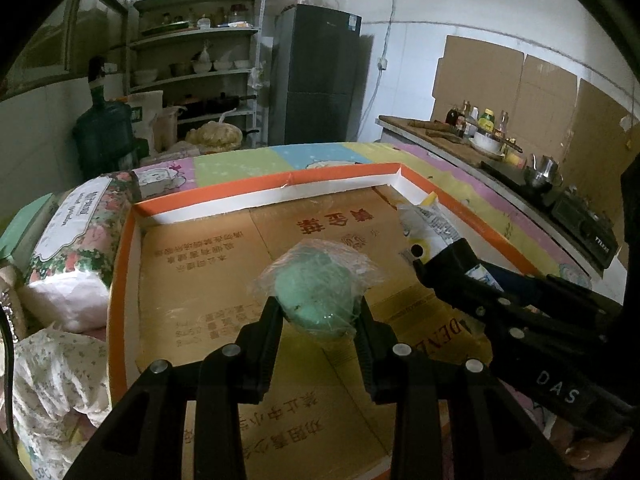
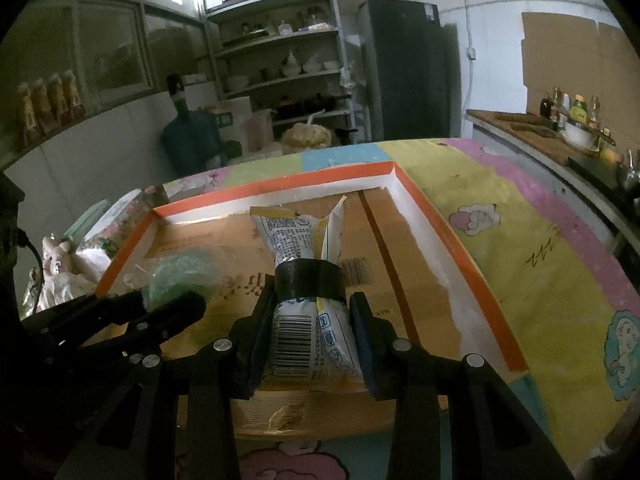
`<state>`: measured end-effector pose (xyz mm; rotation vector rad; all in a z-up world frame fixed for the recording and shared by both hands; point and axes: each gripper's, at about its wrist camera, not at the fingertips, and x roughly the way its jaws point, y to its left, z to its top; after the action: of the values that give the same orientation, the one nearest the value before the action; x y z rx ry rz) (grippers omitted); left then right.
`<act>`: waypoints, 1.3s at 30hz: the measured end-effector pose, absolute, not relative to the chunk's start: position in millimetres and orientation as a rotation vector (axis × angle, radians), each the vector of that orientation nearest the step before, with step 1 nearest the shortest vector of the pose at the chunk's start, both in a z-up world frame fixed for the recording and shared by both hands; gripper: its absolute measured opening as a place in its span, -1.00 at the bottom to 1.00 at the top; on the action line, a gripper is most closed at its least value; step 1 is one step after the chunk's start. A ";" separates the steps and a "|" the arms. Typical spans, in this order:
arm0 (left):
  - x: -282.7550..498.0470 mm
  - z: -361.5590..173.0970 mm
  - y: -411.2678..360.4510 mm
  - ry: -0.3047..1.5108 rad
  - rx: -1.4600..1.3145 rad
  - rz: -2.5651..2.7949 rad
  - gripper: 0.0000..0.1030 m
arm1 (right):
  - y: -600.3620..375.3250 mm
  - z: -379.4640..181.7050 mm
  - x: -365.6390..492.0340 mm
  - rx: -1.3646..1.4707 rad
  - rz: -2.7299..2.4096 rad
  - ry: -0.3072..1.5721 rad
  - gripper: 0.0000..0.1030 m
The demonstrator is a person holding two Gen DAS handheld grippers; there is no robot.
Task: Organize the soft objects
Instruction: 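Open the right tool to drop the snack packet while the left tool releases the green ball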
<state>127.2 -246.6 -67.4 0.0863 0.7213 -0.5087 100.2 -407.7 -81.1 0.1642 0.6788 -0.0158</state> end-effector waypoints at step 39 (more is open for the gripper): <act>101.4 -36.1 -216.0 0.671 0.022 -0.597 0.47 | -406.8 -48.5 64.1 0.235 0.004 0.559 0.27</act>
<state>101.4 -216.0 -36.1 0.0218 0.6708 -0.5974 64.1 -406.8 -48.5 0.2353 0.5593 0.0038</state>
